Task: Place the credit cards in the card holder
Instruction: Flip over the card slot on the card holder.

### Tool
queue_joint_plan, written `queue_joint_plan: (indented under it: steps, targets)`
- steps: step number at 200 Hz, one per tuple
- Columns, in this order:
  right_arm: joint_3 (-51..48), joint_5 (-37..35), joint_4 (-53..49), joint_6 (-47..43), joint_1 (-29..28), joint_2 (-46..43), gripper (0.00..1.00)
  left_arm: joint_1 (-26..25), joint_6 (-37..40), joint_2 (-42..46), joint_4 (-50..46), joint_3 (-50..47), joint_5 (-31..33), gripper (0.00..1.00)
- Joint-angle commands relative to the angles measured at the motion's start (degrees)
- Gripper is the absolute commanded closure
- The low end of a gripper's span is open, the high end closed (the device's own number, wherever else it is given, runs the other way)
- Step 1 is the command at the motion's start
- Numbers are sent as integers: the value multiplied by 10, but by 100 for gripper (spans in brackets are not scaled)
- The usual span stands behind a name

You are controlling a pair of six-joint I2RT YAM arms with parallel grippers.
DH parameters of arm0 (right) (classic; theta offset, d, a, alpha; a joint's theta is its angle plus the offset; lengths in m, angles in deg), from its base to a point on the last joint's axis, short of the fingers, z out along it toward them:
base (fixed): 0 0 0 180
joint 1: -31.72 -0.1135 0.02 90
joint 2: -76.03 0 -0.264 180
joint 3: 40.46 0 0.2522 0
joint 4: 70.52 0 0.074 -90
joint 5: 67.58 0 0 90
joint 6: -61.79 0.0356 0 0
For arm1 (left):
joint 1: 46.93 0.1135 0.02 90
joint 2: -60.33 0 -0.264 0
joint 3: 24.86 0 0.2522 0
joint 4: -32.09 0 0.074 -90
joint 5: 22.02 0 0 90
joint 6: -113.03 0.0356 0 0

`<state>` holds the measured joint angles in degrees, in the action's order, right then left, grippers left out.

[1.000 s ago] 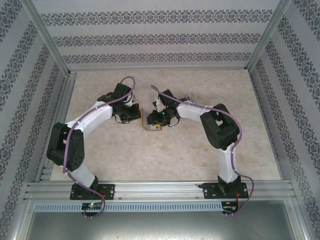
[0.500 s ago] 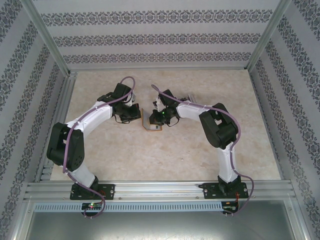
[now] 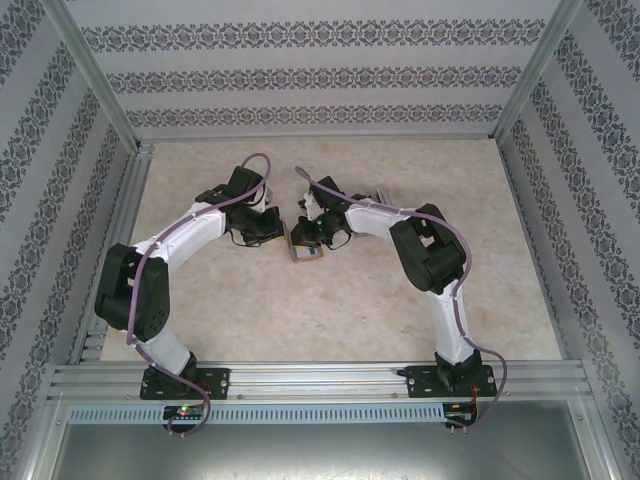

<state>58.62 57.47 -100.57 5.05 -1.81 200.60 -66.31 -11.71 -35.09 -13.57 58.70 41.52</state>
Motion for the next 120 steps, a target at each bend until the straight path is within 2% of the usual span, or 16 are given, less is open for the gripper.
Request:
queue_joint_plan:
  steps: [1,60,120]
  targets:
    - [10,16,-4,-5,-4,-1,87,6,-11,-10,19,20,-16,100]
    - [-52,5,-3,-12,22,-74,83,12,9,-8,-4,3,18,100]
    - [-46,23,-6,-20,24,-91,77,19,-3,-8,21,-17,0,100]
